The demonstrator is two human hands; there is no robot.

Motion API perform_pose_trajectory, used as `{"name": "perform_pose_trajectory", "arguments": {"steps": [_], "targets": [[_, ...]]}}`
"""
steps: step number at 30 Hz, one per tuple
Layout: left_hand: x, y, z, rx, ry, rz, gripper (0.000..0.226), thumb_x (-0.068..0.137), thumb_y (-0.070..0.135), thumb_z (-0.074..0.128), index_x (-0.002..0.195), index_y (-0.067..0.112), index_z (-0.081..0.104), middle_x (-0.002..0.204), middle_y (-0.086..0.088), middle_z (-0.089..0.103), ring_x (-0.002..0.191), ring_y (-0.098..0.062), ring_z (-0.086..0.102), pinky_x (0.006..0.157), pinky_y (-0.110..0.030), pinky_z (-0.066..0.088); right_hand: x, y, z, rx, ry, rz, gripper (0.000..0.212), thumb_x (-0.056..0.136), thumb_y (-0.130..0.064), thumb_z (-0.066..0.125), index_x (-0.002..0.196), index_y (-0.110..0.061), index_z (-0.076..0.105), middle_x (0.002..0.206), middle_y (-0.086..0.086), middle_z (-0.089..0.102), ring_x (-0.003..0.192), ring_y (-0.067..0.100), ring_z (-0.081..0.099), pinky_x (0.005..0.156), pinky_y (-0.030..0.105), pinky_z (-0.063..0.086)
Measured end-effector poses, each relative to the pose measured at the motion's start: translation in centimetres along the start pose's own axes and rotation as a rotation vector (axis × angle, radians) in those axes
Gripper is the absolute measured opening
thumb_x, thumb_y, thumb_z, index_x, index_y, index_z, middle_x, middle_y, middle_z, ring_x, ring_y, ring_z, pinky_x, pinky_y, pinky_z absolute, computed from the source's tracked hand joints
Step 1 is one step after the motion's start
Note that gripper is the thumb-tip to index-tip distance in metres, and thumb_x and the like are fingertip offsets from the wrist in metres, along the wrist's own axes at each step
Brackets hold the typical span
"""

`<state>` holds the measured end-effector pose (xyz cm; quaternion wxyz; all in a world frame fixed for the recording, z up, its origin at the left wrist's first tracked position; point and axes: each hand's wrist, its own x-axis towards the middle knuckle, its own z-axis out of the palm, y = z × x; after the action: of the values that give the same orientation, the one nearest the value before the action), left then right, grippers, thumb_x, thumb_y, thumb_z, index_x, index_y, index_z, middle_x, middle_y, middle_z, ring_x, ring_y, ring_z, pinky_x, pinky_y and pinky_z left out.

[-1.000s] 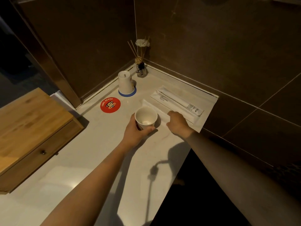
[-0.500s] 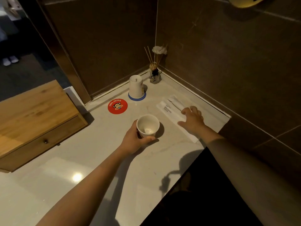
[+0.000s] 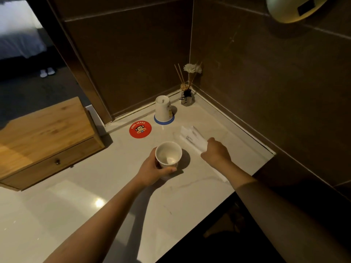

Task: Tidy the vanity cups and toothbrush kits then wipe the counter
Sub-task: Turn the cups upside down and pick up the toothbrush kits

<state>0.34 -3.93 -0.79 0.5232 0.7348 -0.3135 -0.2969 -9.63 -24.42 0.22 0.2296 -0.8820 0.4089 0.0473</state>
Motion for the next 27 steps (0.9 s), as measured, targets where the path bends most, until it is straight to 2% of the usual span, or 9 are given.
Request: {"name": "perform_pose_trajectory", "arguments": {"steps": [3,5,8,10,14,17,19,23,27], "targets": [[0.0,0.1,-0.2,-0.015,0.076,-0.054,0.058,0.072,0.031,0.075,0.119,0.037,0.041,0.113,0.020,0.053,0.102,-0.003,0.055,0.073,-0.012,0.046,-0.6,-0.8,0.1,0.058,-0.006,-0.056,0.037,0.085,-0.030,0.061,0.111,-0.009,0.045,0.113,0.016,0.063,0.097,0.037,0.063,0.076,0.040,0.054],[0.0,0.2,-0.2,-0.072,0.145,-0.119,0.057,0.074,0.043,0.070,0.123,0.029,0.044,0.114,0.011,0.056,0.101,-0.010,0.056,0.075,-0.018,0.047,-1.0,-1.6,0.2,0.193,-0.050,-0.065,0.042,0.086,-0.034,0.058,0.118,-0.013,0.041,0.117,0.014,0.061,0.099,0.036,0.063,0.082,0.045,0.056],[0.1,1.1,-0.5,-0.211,0.220,-0.198,0.038,0.077,0.052,0.062,0.110,0.040,0.047,0.107,0.014,0.058,0.095,-0.008,0.057,0.068,-0.020,0.048,-1.5,-3.2,0.3,0.429,-0.161,-0.027,0.049,0.085,-0.038,0.053,0.128,-0.023,0.035,0.125,0.010,0.057,0.102,0.034,0.064,0.089,0.051,0.054],[0.3,1.8,-1.0,-0.324,0.212,-0.202,0.027,0.080,0.050,0.058,0.104,0.047,0.046,0.108,0.017,0.058,0.097,-0.011,0.058,0.067,-0.021,0.050,-1.6,-4.3,0.4,0.448,-0.173,-0.030,0.052,0.084,-0.041,0.052,0.130,-0.026,0.035,0.127,0.007,0.055,0.106,0.033,0.060,0.090,0.052,0.054],[0.9,2.7,-2.0,-0.393,0.222,-0.321,0.032,0.080,0.054,0.057,0.104,0.037,0.045,0.106,0.001,0.059,0.096,-0.020,0.060,0.062,-0.024,0.055,-1.6,-6.6,1.0,0.545,-0.209,-0.025,0.052,0.083,-0.041,0.055,0.130,-0.026,0.039,0.123,0.006,0.058,0.107,0.031,0.060,0.091,0.052,0.053],[1.2,2.9,-2.7,-0.450,0.241,-0.469,0.059,0.072,0.061,0.058,0.116,0.025,0.042,0.111,-0.008,0.057,0.098,-0.025,0.060,0.060,-0.029,0.057,-1.1,-8.0,1.3,0.607,-0.226,-0.004,0.048,0.081,-0.040,0.060,0.124,-0.027,0.043,0.114,0.007,0.061,0.099,0.030,0.063,0.089,0.052,0.054],[1.4,2.9,-3.3,-0.538,0.230,-0.522,0.064,0.072,0.062,0.059,0.121,0.024,0.041,0.115,-0.010,0.055,0.102,-0.029,0.058,0.067,-0.034,0.059,-0.7,-8.6,1.5,0.625,-0.249,0.008,0.049,0.079,-0.041,0.061,0.123,-0.027,0.044,0.113,0.007,0.061,0.098,0.030,0.063,0.089,0.053,0.054],[1.6,2.7,-5.1,-0.657,0.165,-0.549,0.061,0.067,0.039,0.074,0.119,0.019,0.049,0.119,-0.012,0.051,0.109,-0.033,0.053,0.084,-0.038,0.056,0.1,-9.0,1.9,0.649,-0.274,0.041,0.050,0.072,-0.046,0.062,0.117,-0.030,0.047,0.107,0.005,0.063,0.094,0.028,0.064,0.087,0.052,0.055],[2.2,2.3,-6.8,-0.501,0.191,-0.521,0.066,0.073,0.024,0.072,0.130,0.010,0.042,0.118,-0.010,0.050,0.108,-0.027,0.051,0.085,-0.032,0.053,1.3,-8.2,2.4,0.723,-0.306,0.087,0.055,0.064,-0.049,0.064,0.114,-0.034,0.049,0.104,0.003,0.065,0.093,0.028,0.066,0.086,0.053,0.055]]}}
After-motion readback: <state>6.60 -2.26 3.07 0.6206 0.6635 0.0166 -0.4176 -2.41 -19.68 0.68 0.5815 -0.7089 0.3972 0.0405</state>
